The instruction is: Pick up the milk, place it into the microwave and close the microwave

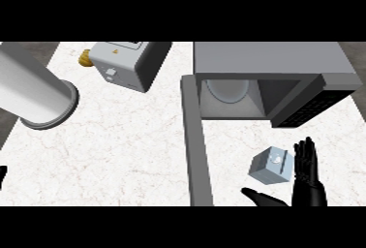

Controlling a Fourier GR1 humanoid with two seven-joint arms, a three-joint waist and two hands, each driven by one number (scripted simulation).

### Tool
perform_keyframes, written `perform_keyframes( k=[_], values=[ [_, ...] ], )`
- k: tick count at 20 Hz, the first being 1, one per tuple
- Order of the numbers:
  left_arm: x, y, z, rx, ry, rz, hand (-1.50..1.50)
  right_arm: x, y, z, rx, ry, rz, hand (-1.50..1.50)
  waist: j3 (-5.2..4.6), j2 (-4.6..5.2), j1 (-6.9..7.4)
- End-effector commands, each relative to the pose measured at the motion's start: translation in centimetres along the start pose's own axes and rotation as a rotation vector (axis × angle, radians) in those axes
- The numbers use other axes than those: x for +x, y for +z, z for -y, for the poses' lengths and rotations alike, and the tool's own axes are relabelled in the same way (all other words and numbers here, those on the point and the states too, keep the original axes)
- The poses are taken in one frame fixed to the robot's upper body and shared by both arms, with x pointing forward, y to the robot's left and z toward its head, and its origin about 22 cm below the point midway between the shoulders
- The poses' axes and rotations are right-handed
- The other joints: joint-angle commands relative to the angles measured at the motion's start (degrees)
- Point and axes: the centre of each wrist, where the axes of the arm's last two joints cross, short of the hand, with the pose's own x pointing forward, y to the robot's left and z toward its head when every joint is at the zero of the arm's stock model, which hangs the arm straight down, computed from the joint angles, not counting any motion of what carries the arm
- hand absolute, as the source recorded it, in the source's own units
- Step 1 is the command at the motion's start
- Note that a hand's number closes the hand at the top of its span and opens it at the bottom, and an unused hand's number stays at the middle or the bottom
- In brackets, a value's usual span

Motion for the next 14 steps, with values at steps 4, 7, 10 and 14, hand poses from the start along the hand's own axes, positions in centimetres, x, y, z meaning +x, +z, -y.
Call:
perform_keyframes(
  k=[4, 7, 10, 14],
  values=[
    [0.2, 0.8, 1.1, 0.001, -0.024, 0.025, -1.5, -3.0, 0.4, 0.8, 0.014, 0.021, 0.004, -1.5, 0.0, -0.02, 0.1],
    [1.7, 0.1, -0.5, -0.005, 0.003, 0.022, -1.5, -3.0, -1.7, 1.6, -0.025, 0.027, -0.012, -1.5, -0.01, 0.0, 0.03],
    [0.4, 2.0, -0.5, 0.009, -0.01, 0.009, -1.5, -4.1, -2.5, 0.9, -0.11, 0.071, -0.029, -1.5, -0.02, -0.03, 0.32],
    [0.5, 1.6, -0.5, 0.027, -0.021, -0.001, -1.5, -6.7, -0.3, 4.7, -0.148, 0.168, -0.069, -1.5, 0.0, 0.0, 0.12]
  ],
)
